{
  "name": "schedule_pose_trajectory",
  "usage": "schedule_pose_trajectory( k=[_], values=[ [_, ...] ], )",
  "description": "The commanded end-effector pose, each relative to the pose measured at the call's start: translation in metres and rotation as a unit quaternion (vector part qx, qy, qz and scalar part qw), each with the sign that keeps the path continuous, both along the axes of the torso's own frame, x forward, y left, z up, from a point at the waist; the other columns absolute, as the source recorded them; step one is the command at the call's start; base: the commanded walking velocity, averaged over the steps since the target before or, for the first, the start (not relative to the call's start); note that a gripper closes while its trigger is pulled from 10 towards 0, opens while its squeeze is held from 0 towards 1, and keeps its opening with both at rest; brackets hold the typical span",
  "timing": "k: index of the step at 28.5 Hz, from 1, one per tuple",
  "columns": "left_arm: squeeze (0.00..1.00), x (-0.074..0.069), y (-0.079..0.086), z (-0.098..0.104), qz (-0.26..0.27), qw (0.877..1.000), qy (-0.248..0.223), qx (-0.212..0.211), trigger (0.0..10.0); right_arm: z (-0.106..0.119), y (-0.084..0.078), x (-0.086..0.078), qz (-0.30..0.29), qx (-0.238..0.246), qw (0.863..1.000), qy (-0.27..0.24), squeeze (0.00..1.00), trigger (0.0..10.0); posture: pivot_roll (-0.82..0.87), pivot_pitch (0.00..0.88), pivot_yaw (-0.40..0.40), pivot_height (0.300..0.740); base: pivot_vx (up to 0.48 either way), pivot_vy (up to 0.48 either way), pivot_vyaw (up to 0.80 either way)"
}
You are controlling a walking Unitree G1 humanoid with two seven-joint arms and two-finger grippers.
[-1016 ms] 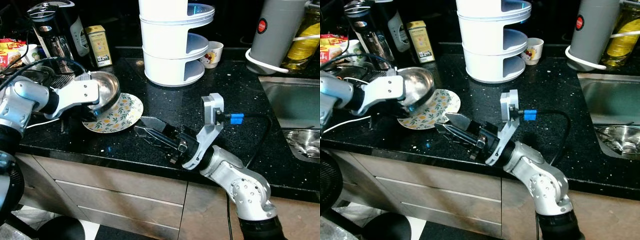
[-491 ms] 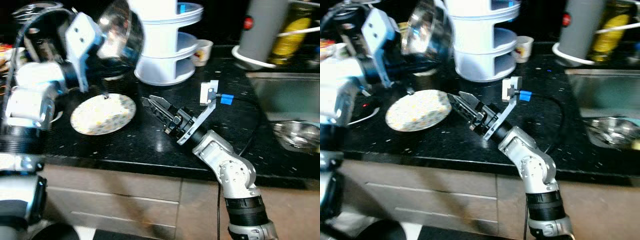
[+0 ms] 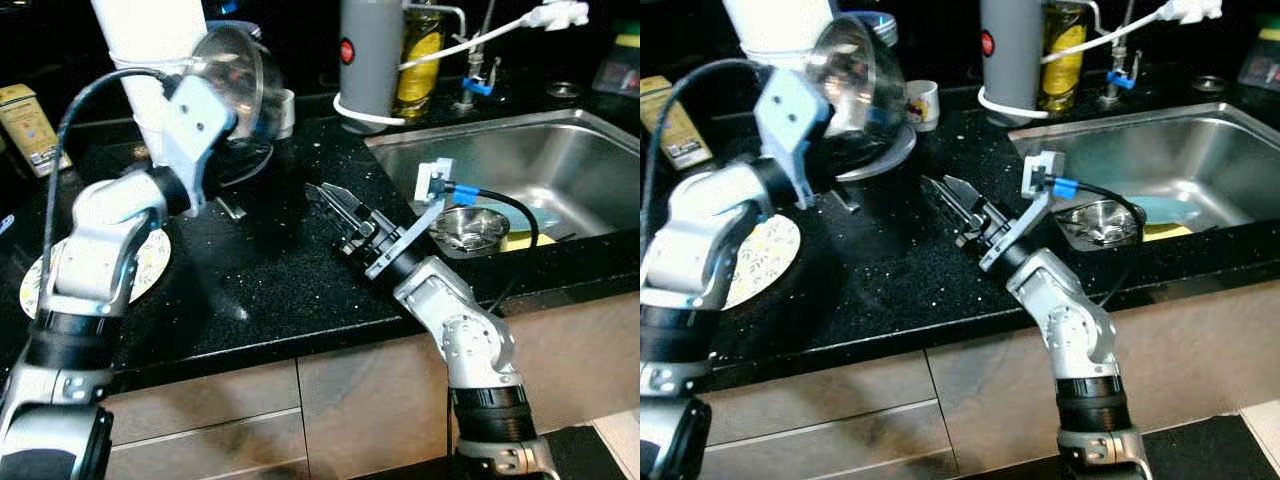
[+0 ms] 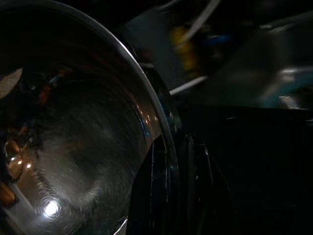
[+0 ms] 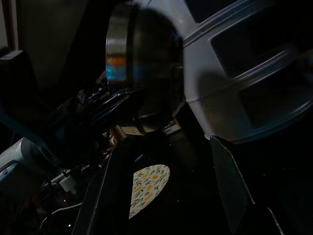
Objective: Kitchen organization
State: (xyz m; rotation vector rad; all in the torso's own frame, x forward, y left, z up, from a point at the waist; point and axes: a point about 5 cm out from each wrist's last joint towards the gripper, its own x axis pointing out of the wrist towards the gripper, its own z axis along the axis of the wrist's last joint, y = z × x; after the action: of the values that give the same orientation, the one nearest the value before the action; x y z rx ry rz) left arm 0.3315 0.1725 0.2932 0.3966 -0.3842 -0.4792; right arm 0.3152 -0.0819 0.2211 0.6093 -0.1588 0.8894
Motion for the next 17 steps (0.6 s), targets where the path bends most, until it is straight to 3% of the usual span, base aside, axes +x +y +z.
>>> schedule_pose_trajectory(
  k=[1,17],
  values=[
    [0.00,-0.004,0.004,0.004,0.026,0.999,-0.018,-0.019,10.0,0.000,0.006,0.001,0.009,-0.006,1.000,-0.001,0.00,10.0,0.06,0.000,0.040,0.740,0.000,0.000,0.00],
    [0.00,-0.008,-0.014,-0.009,0.040,0.998,0.002,-0.045,10.0,-0.003,0.011,0.000,0.017,-0.025,0.999,-0.014,0.00,10.0,0.05,0.000,0.033,0.740,0.000,-0.401,0.00]
  ],
)
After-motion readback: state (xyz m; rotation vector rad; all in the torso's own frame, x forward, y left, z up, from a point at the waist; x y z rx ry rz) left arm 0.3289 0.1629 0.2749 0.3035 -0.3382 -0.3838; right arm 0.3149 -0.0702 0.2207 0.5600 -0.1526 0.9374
